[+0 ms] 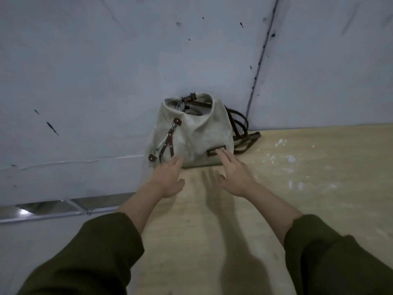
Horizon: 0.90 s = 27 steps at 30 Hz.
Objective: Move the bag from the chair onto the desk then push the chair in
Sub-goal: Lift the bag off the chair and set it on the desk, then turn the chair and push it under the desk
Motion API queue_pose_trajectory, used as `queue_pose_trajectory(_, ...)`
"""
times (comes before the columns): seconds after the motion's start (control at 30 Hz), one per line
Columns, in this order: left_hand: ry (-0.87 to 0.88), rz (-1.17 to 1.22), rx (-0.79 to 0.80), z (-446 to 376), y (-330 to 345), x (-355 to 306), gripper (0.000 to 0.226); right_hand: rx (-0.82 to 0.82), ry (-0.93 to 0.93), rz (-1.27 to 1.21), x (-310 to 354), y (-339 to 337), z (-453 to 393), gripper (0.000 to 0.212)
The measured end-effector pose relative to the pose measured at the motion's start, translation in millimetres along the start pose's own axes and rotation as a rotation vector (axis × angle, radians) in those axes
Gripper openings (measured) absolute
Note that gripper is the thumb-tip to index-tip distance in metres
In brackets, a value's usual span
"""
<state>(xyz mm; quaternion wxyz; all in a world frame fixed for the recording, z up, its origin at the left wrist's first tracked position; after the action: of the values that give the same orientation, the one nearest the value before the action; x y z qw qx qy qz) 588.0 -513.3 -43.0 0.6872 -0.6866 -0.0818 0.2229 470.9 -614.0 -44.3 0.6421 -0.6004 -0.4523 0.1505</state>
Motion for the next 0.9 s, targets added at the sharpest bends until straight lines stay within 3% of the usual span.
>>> queue_pose_trajectory(0.23, 0.139, 0.23, 0.207, 101.4, 35.3, -21.5, 0.065, -0.029, 0.199, 0.017, 23.8, 7.9, 117.0, 0.057)
queue_pose_trajectory(0.33, 0.141, 0.298, 0.191, 119.4, 36.4, -27.8, 0.059, -0.048, 0.242, -0.012, 24.7, 10.6, 142.0, 0.048)
queue_pose_trajectory(0.6, 0.408, 0.415, 0.306, 227.4, 70.5, -80.4, 0.047, -0.193, 0.493, -0.103, 51.4, 23.0, 303.0, 0.039)
queue_pose_trajectory(0.9, 0.788, 0.443, 0.524, 359.7, 104.0, -199.4, 0.042, -0.374, 0.822, -0.112, 60.2, -2.9, 500.3, 0.039)
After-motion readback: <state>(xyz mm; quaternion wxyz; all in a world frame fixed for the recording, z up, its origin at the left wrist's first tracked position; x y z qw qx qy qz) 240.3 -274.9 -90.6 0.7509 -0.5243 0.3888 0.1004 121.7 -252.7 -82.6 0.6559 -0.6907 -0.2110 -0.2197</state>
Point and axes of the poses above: each hand's wrist, its own z-axis away from the middle knuckle, its own y-axis out of the palm, x = y × z, the point moved 9 cm from there along -z, towards the middle knuckle, and after that the axes turned 10 degrees about -x, right-handed, at the moved point
